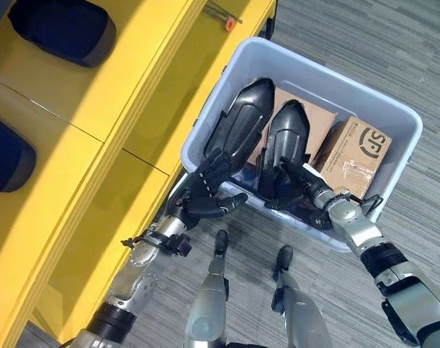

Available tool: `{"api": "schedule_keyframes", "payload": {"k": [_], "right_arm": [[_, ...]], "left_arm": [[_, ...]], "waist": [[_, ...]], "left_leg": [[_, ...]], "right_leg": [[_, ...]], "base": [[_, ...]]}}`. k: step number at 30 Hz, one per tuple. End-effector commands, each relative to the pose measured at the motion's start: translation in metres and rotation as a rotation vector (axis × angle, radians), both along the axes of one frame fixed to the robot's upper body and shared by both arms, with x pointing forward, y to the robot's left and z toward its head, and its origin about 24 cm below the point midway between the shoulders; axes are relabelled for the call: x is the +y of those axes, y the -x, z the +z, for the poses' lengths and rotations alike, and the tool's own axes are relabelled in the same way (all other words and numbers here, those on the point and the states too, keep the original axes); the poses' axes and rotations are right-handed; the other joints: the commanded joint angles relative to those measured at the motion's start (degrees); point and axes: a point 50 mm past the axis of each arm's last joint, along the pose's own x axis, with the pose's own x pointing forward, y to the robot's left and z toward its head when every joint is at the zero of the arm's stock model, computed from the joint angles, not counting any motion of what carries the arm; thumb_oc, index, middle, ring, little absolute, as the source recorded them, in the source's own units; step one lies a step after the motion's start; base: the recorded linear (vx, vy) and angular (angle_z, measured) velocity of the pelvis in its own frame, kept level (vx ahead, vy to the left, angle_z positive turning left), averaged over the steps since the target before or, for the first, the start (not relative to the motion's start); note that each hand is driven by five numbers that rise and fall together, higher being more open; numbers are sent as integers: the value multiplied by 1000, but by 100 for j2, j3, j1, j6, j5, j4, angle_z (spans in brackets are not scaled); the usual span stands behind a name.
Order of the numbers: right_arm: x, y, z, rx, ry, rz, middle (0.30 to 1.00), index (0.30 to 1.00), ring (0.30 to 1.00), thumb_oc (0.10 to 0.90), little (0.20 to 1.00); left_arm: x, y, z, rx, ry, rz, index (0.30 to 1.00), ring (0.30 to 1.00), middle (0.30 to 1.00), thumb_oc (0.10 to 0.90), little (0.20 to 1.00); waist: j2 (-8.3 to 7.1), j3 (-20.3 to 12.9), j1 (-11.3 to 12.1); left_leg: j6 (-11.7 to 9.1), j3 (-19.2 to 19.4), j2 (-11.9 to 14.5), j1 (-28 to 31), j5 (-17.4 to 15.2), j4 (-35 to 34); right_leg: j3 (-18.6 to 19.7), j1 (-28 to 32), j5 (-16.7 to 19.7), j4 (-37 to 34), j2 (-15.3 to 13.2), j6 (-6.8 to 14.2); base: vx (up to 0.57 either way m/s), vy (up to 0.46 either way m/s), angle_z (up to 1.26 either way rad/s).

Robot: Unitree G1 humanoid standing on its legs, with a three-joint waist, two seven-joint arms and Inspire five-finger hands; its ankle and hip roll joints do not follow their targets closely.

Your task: Move parts from the plastic box to the shelf.

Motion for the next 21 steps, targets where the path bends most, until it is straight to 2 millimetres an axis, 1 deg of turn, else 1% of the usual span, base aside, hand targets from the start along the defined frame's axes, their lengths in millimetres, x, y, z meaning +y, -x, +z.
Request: {"api": "schedule_keyframes", "payload": {"k": [1,2,4,5,7,9,10,11,14,15,17,18,21], "right_arm": [[2,-18,49,-186,22,-19,1000,1000,1000,900,1000],[2,-18,49,-186,21,-21,1000,1000,1000,900,1000],[-7,-22,51,-186,18,-68,1000,1000,1000,900,1000],[-8,-22,51,-186,20,-71,1000,1000,1000,900,1000],[-15,-25,55,-183,24,-97,1000,1000,1000,900,1000],[-26,-29,61,-179,26,-141,1000,1000,1000,900,1000],[-36,-34,76,-201,14,-200,1000,1000,1000,900,1000],[-38,-35,78,-204,10,-207,1000,1000,1000,900,1000],[-56,-38,103,-265,0,-304,1000,1000,1000,900,1000],[-59,-38,106,-276,-3,-321,1000,1000,1000,900,1000],[-77,-35,125,-334,-8,-401,1000,1000,1000,900,1000],[-77,-35,125,-335,-8,-401,1000,1000,1000,900,1000],[-84,-33,135,-377,7,-441,1000,1000,1000,900,1000]], "left_arm": [[-13,4,47,-248,6,-104,1000,1000,1000,900,1000],[-13,4,48,-248,6,-105,1000,1000,1000,900,1000],[-14,5,49,-255,-5,-121,1000,1000,1000,900,1000],[-15,5,49,-258,-7,-123,1000,1000,1000,900,1000],[-15,6,51,-287,-43,-138,1000,1000,1000,900,1000],[-11,4,56,-282,-18,-112,1000,1000,1000,900,1000],[-10,0,61,-280,-31,-125,1000,1000,1000,900,1000],[-10,-1,61,-281,-33,-126,1000,1000,1000,900,1000],[-11,1,60,-270,-30,-138,1000,1000,1000,900,1000],[-10,2,60,-270,-30,-138,1000,1000,1000,900,1000],[-7,4,59,-263,-28,-135,1000,1000,1000,900,1000],[-7,4,59,-263,-28,-135,1000,1000,1000,900,1000],[-7,5,58,-259,-27,-138,1000,1000,1000,900,1000]], "waist": [[37,-70,62],[38,-70,64],[81,-70,92],[84,-70,93],[116,-70,120],[151,-70,136],[172,-70,150],[177,-70,154],[223,-70,184],[227,-70,186],[224,-70,176],[224,-70,178],[221,-70,161]], "left_leg": [[173,132,-172,-431,-180,251],[173,132,-172,-441,-180,255],[181,121,-192,-508,-178,263],[182,120,-194,-513,-179,264],[183,135,-208,-559,-176,278],[191,138,-230,-613,-194,321],[192,158,-239,-679,-193,342],[193,159,-243,-684,-192,340],[202,164,-274,-705,-199,341],[202,168,-279,-706,-201,342],[204,192,-271,-684,-216,343],[204,193,-271,-684,-217,343],[205,211,-257,-658,-232,352]], "right_leg": [[428,-233,-1051,1242,-218,-164],[428,-243,-1052,1248,-219,-164],[419,-305,-1062,1276,-217,-168],[419,-309,-1063,1278,-217,-167],[409,-362,-1058,1300,-229,-167],[416,-413,-1076,1339,-250,-161],[433,-482,-1085,1372,-255,-164],[433,-488,-1085,1372,-255,-166],[432,-499,-1095,1387,-271,-169],[431,-499,-1099,1393,-274,-166],[442,-475,-1108,1399,-283,-149],[444,-476,-1108,1400,-283,-149],[454,-465,-1109,1407,-289,-138]], "base": [[-18,-39,1],[-15,-35,1],[-10,-34,3],[0,0,0],[0,0,0],[-4,-8,2],[-7,-12,5],[-8,-9,6],[0,0,0],[0,0,0],[9,16,4],[0,0,0],[0,0,0]]}}
